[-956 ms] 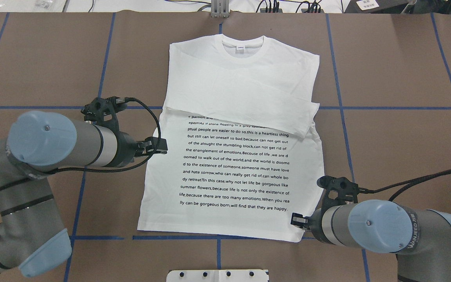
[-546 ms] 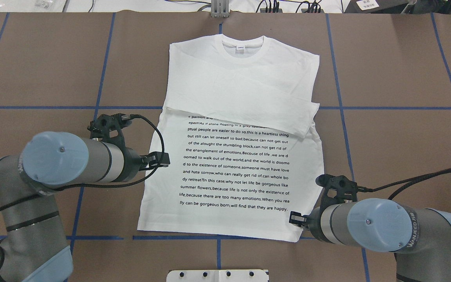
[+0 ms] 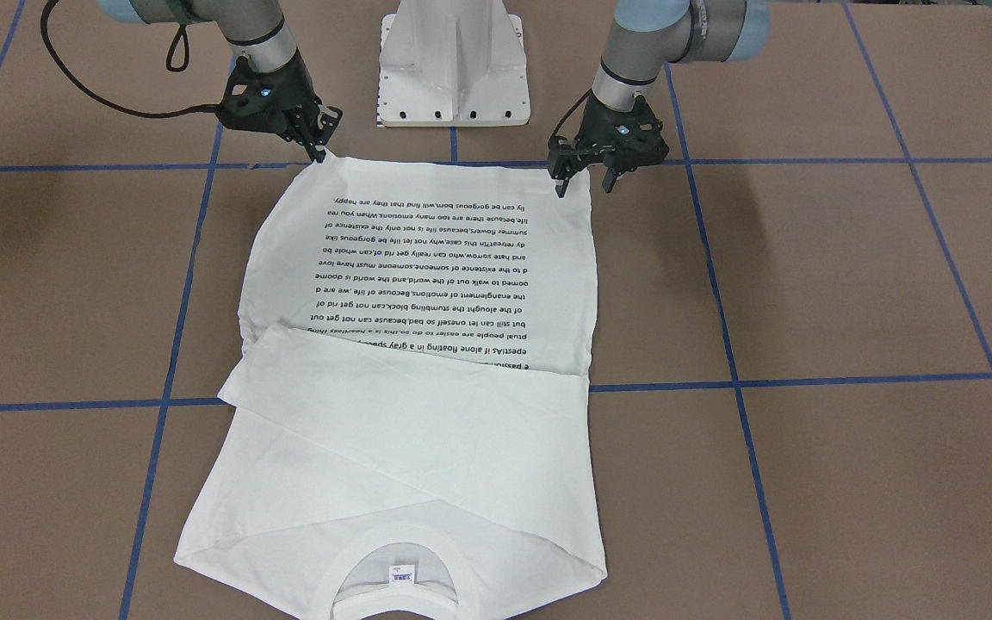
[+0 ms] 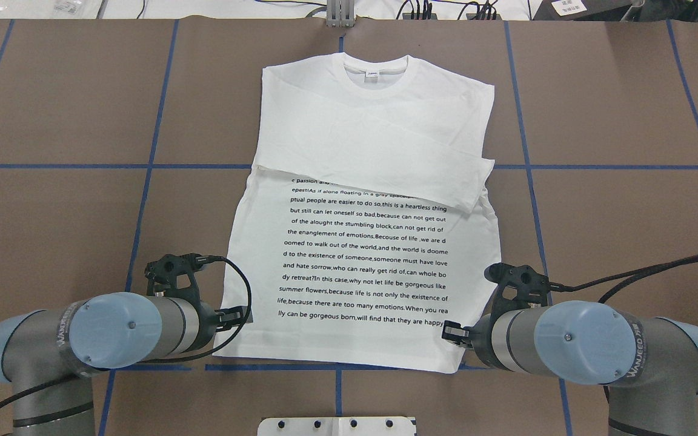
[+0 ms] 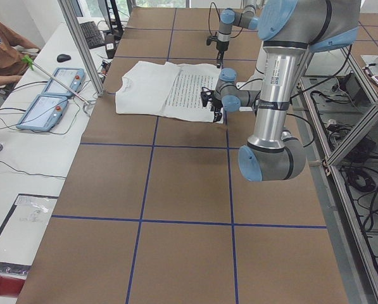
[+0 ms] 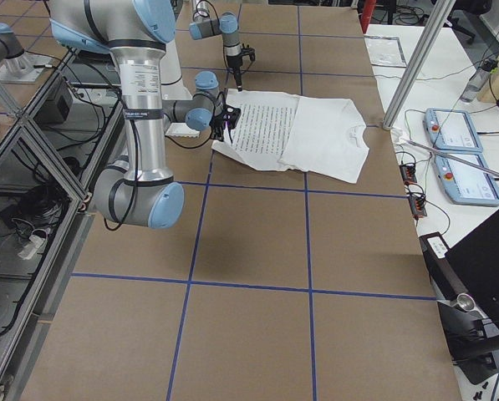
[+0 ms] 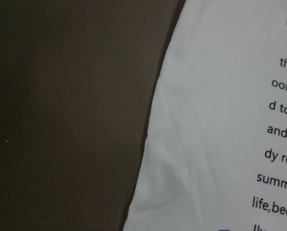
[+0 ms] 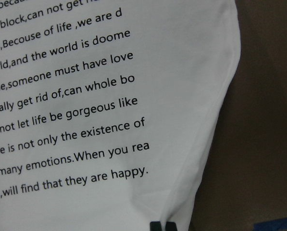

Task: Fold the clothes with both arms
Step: 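Grasp the hem corners nearest the robot with both grippers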

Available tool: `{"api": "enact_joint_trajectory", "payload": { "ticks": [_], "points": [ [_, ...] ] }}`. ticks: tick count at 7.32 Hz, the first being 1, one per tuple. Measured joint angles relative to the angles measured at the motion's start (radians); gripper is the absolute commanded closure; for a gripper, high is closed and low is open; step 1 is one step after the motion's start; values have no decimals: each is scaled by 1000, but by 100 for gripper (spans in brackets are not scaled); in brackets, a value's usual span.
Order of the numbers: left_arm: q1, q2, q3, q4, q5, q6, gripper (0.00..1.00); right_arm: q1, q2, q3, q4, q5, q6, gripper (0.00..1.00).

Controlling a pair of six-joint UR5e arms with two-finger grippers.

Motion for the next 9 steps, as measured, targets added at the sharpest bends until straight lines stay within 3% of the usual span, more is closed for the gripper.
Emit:
{"api": "enact_joint_trajectory", "payload": {
  "ticks": [5,9],
  "points": [
    [44,-1,5,33,9,-35,39,9,-3,1,0,3,0,100],
    [46,2,5,36,8,-36,63,19,-5,2,-1,7,0,100]
  ]
}}
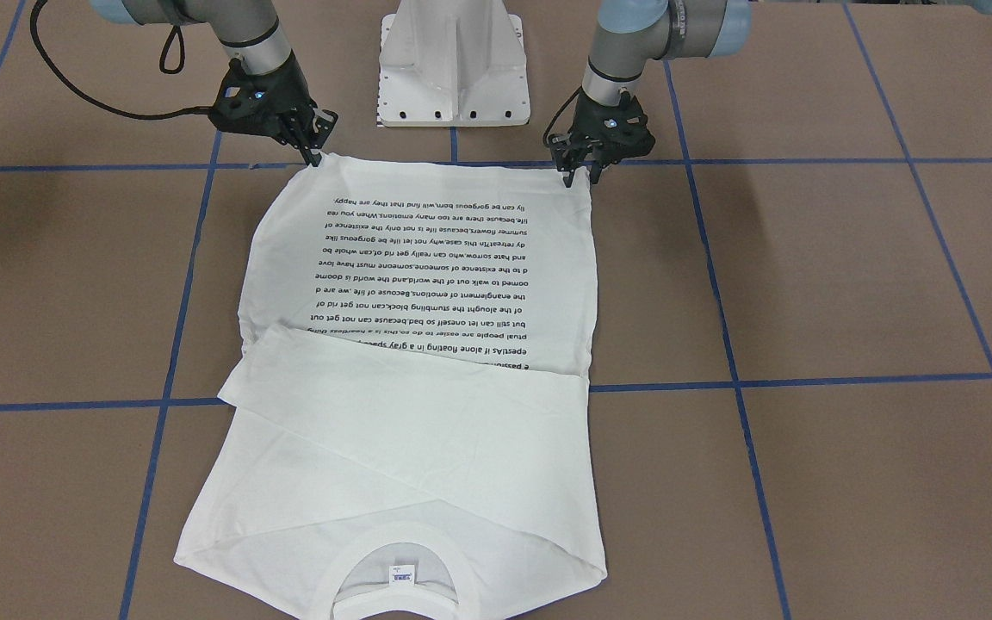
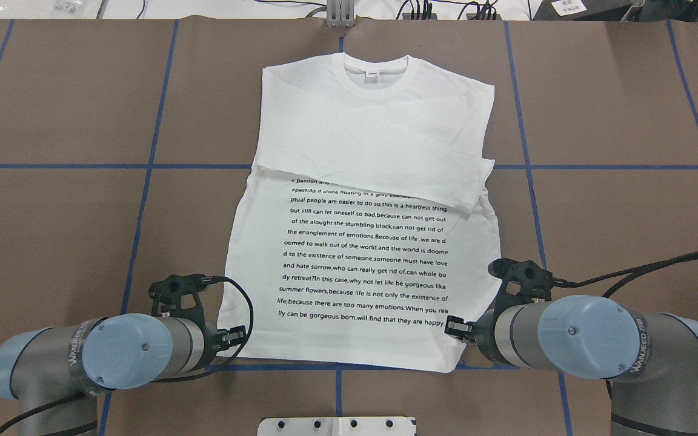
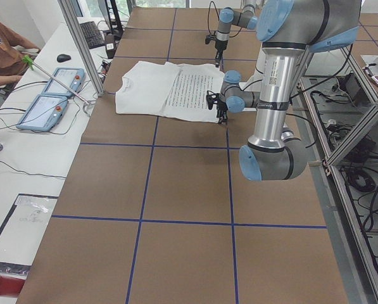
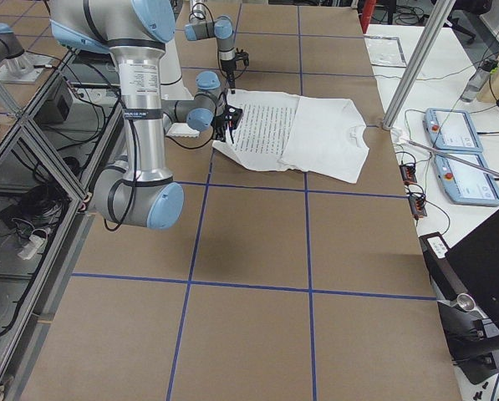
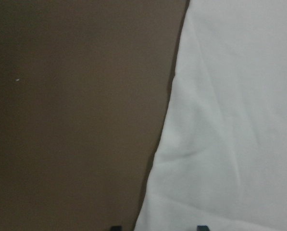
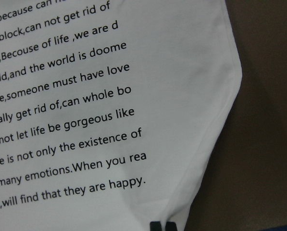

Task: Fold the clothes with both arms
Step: 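Grasp the hem corners nearest the robot with both grippers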

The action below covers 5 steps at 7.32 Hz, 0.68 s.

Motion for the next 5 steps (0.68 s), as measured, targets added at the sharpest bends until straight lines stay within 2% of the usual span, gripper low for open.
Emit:
{"api": "enact_joint_trajectory", "payload": {
  "ticks": [4,5],
  "points": [
    [0,-1,0,0,1,0,100,11,-1,1,0,5,-1,100],
    [2,-1,-1,0,0,0,100,14,-2,1,0,6,-1,100]
  ]
}}
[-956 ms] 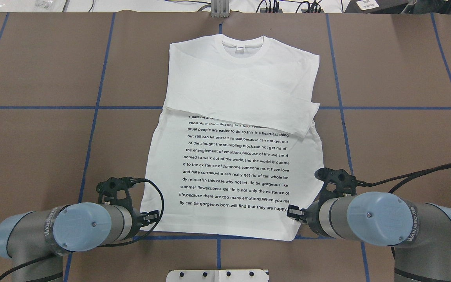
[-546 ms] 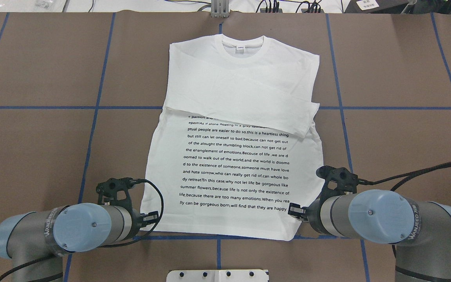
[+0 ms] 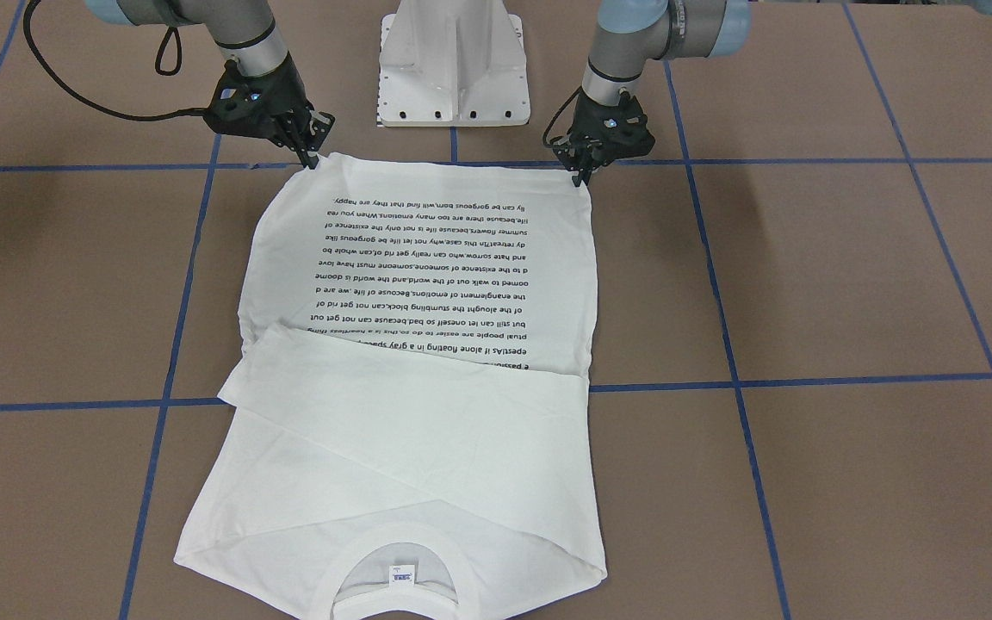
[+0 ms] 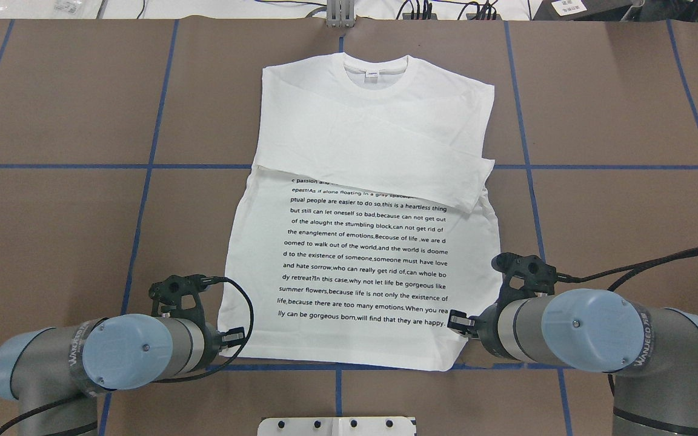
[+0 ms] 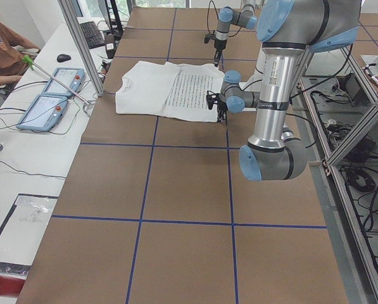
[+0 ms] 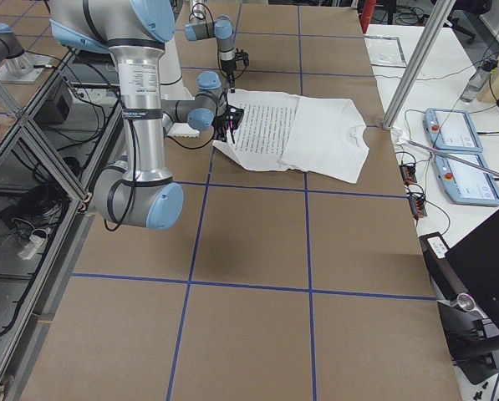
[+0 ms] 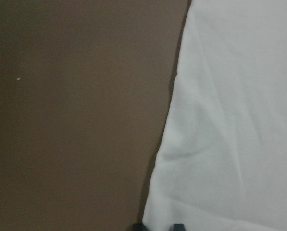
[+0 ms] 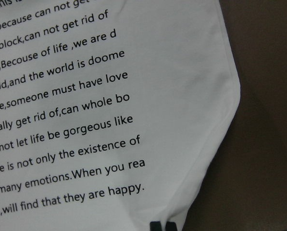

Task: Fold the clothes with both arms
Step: 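Grasp the hem corners nearest the robot with both grippers, then lift the hem with both grippers and fold it over onto the collar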

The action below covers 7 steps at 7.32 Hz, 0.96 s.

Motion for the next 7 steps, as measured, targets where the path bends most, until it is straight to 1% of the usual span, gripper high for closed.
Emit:
{"api": "enact_joint_trajectory", "payload": {
  "ticks": [2,3,5,7],
  "points": [
    [4,-1,-13,0,-1,0,100,4,-3,6,-2,-7,1,100],
    [4,-1,-39,8,-1,0,100,8,-5,18,-3,-7,-1,100],
    [11,-1,-136,76,-3,0,100,4,-21,80,-2,4,-11,100],
    [68,-2,-263,138,-4,0,100,-38,-51,172,-2,32,-13,100]
  ]
}}
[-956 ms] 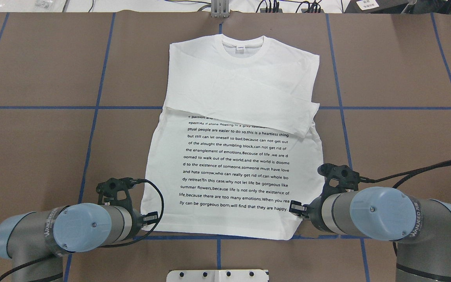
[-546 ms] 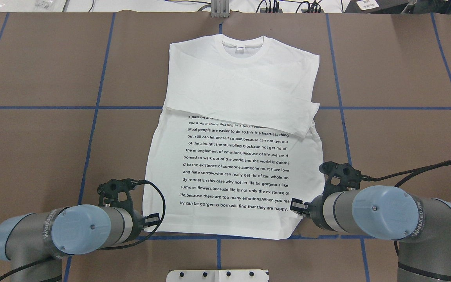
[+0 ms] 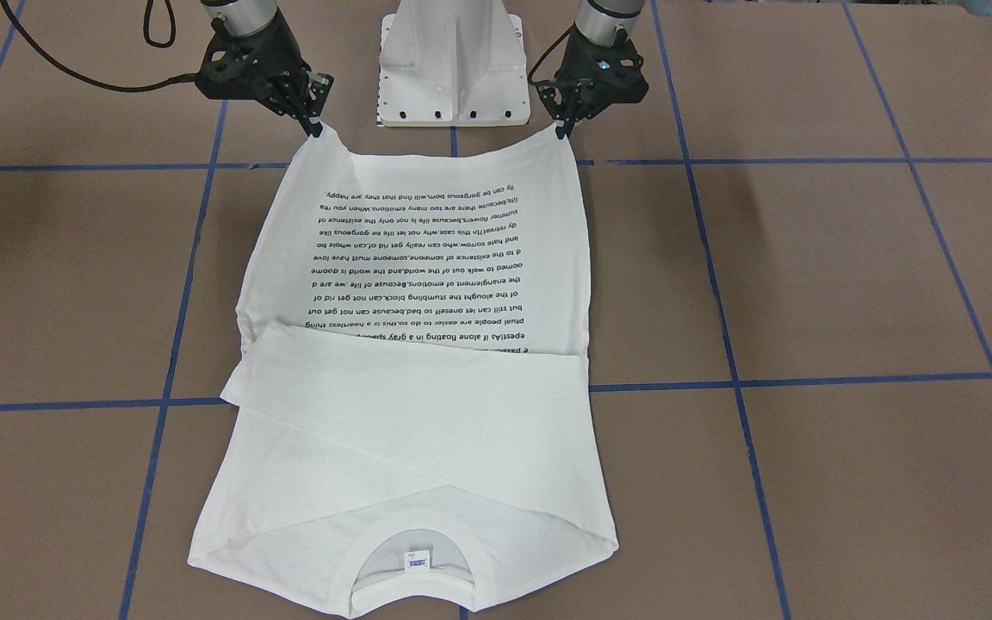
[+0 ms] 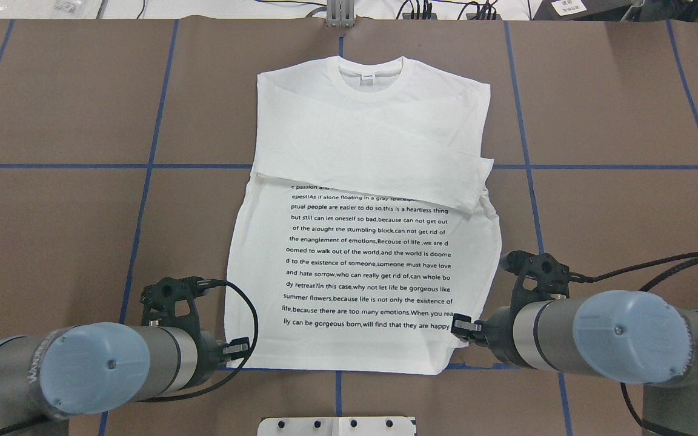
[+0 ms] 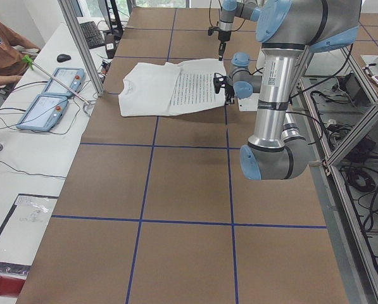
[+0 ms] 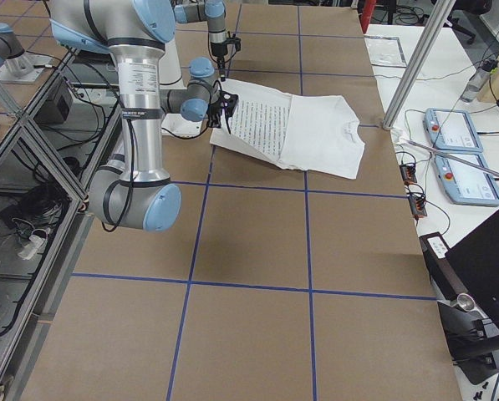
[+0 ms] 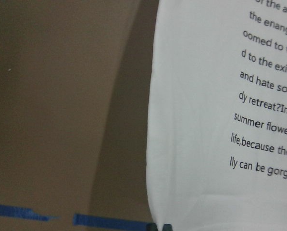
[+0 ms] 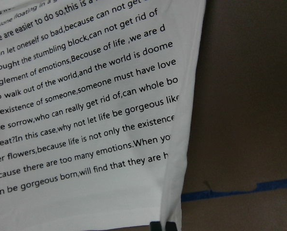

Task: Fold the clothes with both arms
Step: 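Lift the hem with both grippers and fold it over onto the collar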

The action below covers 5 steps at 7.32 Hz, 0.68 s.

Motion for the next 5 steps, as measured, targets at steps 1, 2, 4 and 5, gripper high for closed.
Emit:
{"api": "enact_joint_trajectory", "payload": {
  "ticks": [1,2,4,5],
  "points": [
    [36,0,-67,58,0,-1,100,-28,-31,51,0,22,0,100],
    [78,0,-142,131,-1,-7,100,-57,-57,95,0,49,0,100],
    [161,0,-259,242,1,-33,100,-72,-101,174,0,166,0,100],
    [185,1,-284,272,2,-39,100,-53,-128,208,0,223,-1,100]
  ]
}}
